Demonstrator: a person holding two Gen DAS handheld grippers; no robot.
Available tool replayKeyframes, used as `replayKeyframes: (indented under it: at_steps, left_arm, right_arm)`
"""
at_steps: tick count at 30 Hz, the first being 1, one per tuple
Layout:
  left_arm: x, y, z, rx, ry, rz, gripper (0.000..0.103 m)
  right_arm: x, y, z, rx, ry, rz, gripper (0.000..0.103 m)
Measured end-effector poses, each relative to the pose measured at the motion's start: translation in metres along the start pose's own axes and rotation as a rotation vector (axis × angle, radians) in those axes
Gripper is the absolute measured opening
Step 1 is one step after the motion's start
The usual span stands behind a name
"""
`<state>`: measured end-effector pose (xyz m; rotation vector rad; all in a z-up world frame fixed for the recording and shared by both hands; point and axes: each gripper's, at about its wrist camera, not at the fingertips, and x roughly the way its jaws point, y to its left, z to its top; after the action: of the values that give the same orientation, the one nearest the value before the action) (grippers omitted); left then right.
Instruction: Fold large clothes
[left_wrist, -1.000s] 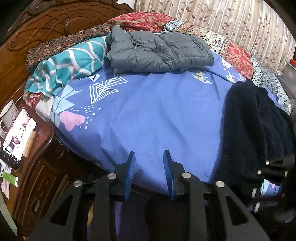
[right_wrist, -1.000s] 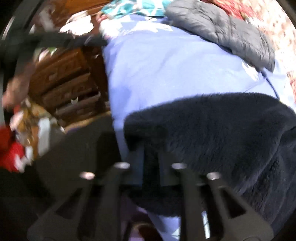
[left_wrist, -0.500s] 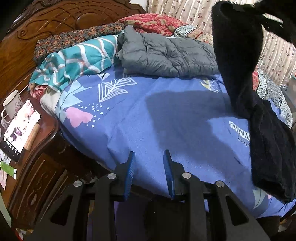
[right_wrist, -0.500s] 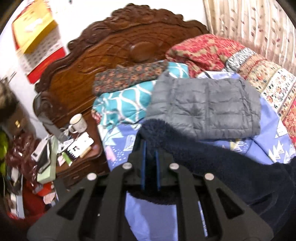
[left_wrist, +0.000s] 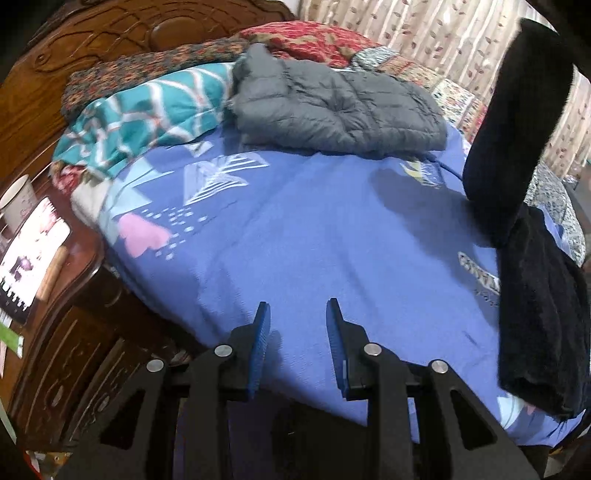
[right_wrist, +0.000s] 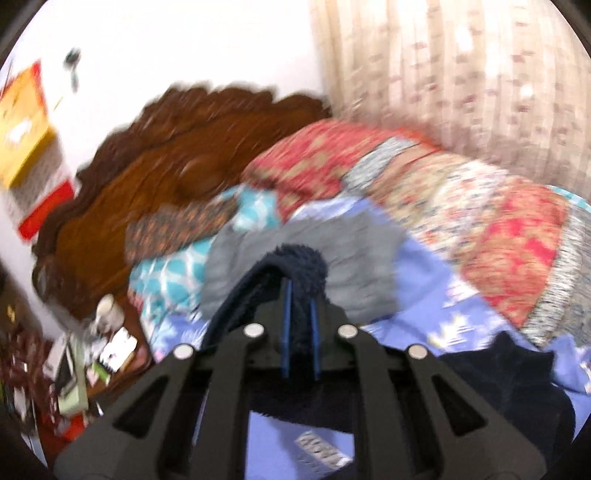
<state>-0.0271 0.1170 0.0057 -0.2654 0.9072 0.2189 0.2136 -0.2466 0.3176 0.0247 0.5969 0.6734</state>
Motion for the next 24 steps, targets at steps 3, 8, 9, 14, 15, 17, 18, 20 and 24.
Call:
replayKeyframes:
  at_steps: [3,8,9,14,15,17,18,20,24]
  left_arm:
    - [0.007,-0.028,0.008,0.045,0.014,-0.025,0.054]
    - [0.024,-0.1,0.027,0.146,0.039,-0.1,0.054]
    - [0.027,-0.113,0.029,0.161,0.042,-0.117,0.053]
    - [0.053,-0.215,0.034,0.313,0.088,-0.25,0.054]
    - [0.06,-0.233,0.033,0.343,0.1,-0.262,0.055]
    - [0.075,-0.268,0.032,0.405,0.129,-0.304,0.056]
    - [0.081,-0.282,0.033,0.429,0.133,-0.316,0.057]
    - [0.095,-0.309,0.035,0.477,0.133,-0.325,0.06]
    - [0.12,-0.34,0.048,0.464,0.152,-0.381,0.064]
  right_arm:
    - [-0.072,-0.073,0.009,0.076,-0.115,-0.08,0.008]
    - [-0.166,-0.213,-0.03,0.261,-0.215,-0.256,0.009]
    - [-0.172,-0.234,-0.044,0.293,-0.217,-0.295,0.009]
    - [-0.152,-0.357,-0.181,0.503,-0.03,-0.752,0.084]
    - [-0.147,-0.383,-0.219,0.587,0.046,-0.824,0.078]
    - [-0.151,-0.405,-0.269,0.727,0.054,-0.83,0.076]
    - [-0.155,-0.406,-0.288,0.784,0.022,-0.803,0.076]
    - [-0.15,-0.395,-0.302,0.802,-0.002,-0.701,0.076]
    - [-0.094,-0.336,-0.253,0.628,0.063,-0.457,0.076]
